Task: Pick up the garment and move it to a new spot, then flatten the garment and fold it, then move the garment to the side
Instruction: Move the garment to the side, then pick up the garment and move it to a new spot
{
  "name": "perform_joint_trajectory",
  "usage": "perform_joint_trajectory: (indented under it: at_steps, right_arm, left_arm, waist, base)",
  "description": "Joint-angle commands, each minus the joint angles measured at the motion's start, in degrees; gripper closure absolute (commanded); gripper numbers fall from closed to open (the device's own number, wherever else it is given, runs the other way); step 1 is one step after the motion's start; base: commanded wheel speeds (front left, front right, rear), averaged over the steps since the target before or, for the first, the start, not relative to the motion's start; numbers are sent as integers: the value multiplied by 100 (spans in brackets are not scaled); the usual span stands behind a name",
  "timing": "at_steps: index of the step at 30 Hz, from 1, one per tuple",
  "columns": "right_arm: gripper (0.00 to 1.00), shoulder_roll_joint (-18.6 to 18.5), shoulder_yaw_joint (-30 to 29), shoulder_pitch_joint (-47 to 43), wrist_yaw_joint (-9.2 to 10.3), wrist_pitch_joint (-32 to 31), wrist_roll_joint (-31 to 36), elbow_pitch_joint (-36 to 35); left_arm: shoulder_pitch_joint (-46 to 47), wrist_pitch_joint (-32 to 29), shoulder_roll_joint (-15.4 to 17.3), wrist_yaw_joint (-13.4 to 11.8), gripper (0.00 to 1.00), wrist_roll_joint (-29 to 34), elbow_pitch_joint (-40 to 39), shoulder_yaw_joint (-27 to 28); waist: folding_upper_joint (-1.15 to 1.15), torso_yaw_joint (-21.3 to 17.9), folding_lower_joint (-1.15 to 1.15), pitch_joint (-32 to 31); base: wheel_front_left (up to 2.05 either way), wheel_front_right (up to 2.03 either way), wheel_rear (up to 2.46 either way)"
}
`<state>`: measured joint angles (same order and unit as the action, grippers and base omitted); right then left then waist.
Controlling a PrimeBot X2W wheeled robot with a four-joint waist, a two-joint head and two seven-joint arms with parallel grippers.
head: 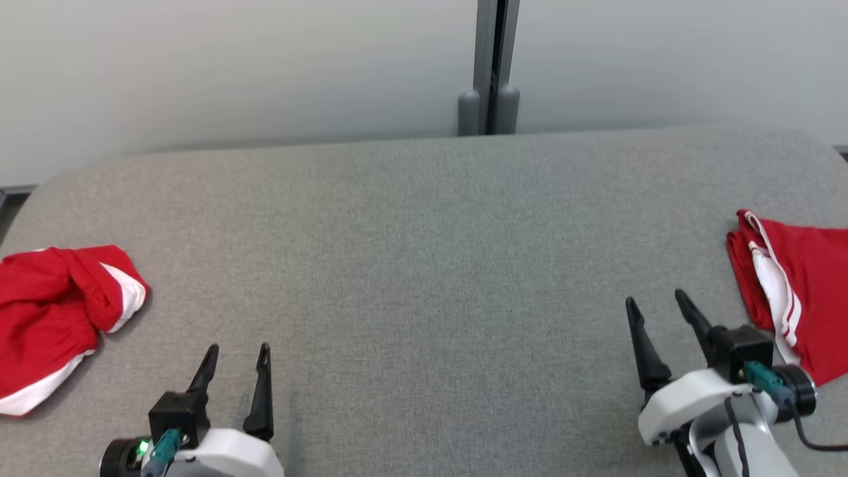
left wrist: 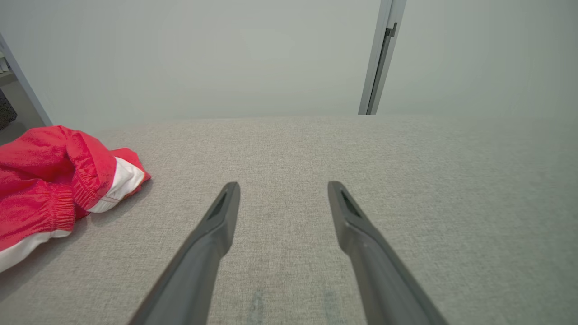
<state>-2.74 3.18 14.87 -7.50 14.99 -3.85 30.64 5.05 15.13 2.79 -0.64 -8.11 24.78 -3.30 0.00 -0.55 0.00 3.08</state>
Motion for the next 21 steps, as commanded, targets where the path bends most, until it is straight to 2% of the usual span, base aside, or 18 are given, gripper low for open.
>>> perform_joint_trajectory:
  at_steps: [1, 10, 21]
  right_arm:
    - [0, -39, 31, -117, 2, 27, -66, -24]
    - [0, -37, 116, -564, 2, 27, -370, -133]
    - [0, -34, 177, -646, 2, 27, -473, -85]
  left_arm:
    - [-85, 0, 24, -46, 0, 6, -2, 44]
    - [-372, 0, 23, -34, 0, -52, 3, 167]
    - [-432, 0, 25, -53, 0, -121, -5, 210]
  waist:
    - [0, 39, 0, -169]
    - [0, 62, 0, -528]
    - [0, 19, 0, -540]
  base:
    - [0, 0, 0]
    - [0, 0, 0]
    - [0, 0, 0]
